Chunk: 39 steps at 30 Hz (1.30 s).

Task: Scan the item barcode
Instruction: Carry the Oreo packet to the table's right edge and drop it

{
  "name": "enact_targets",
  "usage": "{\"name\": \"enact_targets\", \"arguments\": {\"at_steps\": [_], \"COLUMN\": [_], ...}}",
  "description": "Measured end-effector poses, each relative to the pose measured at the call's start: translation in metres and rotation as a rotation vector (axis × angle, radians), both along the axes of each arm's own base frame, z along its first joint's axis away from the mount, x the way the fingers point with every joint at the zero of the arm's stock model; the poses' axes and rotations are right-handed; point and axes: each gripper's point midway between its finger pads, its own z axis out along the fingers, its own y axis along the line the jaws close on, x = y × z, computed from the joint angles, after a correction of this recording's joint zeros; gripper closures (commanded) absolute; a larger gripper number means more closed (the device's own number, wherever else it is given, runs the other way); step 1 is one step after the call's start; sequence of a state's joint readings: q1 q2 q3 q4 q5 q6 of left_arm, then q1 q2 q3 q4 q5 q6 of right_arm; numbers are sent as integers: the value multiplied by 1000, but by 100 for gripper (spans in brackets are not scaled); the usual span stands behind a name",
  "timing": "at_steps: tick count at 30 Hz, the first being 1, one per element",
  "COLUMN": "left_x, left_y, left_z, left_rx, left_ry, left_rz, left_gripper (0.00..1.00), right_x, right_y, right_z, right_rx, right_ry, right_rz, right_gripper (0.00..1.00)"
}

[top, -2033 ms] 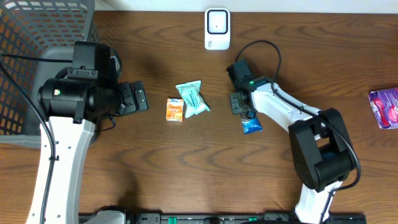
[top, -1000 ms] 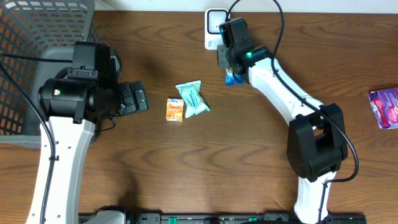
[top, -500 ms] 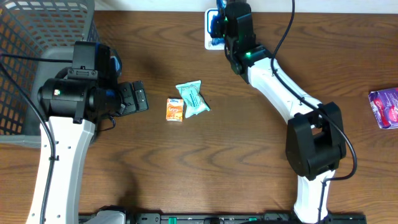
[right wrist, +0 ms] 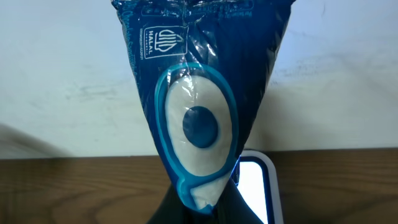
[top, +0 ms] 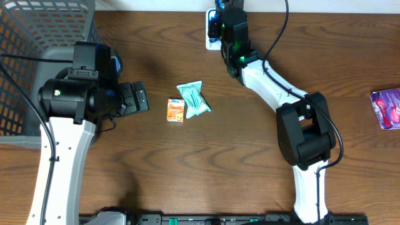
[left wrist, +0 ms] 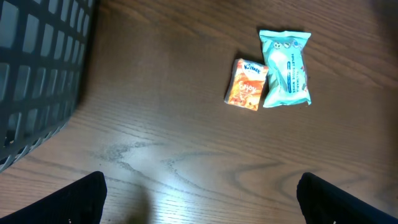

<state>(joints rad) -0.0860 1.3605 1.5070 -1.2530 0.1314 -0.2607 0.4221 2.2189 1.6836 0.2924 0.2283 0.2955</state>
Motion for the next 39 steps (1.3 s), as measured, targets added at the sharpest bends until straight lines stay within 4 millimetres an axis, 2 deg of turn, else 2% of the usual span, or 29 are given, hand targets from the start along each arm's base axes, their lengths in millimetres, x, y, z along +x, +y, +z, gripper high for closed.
{"name": "enact_targets", "arguments": {"at_steps": [6, 8, 10, 13, 17, 21, 24, 26, 29, 34, 39], "left_x": [0, 0, 0, 0, 0, 0, 0, 0, 0, 0, 0], "left_y": [0, 0, 0, 0, 0, 0, 0, 0, 0, 0, 0], "left_z": [0, 0, 0, 0, 0, 0, 0, 0, 0, 0, 0], "left_rx": [0, 0, 0, 0, 0, 0, 0, 0, 0, 0, 0], "left_ry": [0, 0, 0, 1, 0, 0, 0, 0, 0, 0, 0], "left_rz": [0, 0, 0, 0, 0, 0, 0, 0, 0, 0, 0], "left_gripper": [2, 2, 2, 2, 2, 2, 2, 2, 2, 2, 2], "right_x": [2, 1, -1, -6, -18, -42, -68, -85, -113, -143, -160], "right_y": [-8, -14, -25, -52, -110, -193, -266, -301, -350, -397, -443], "right_z": [-2, -9, -17, -25, -7, 26, 34, 23, -3, -33, -64], "right_rx": [-6, -23, -52, -112, -198, -244, -267, -286, -311, -337, -317], "right_ry": [6, 33, 75, 141, 212, 289, 386, 475, 631, 793, 882], "right_rz": [-21, -40, -78, -159, -281, -417, -532, -581, -642, -665, -715], "right_gripper": [99, 99, 99, 99, 99, 99, 99, 99, 99, 99, 99]}}
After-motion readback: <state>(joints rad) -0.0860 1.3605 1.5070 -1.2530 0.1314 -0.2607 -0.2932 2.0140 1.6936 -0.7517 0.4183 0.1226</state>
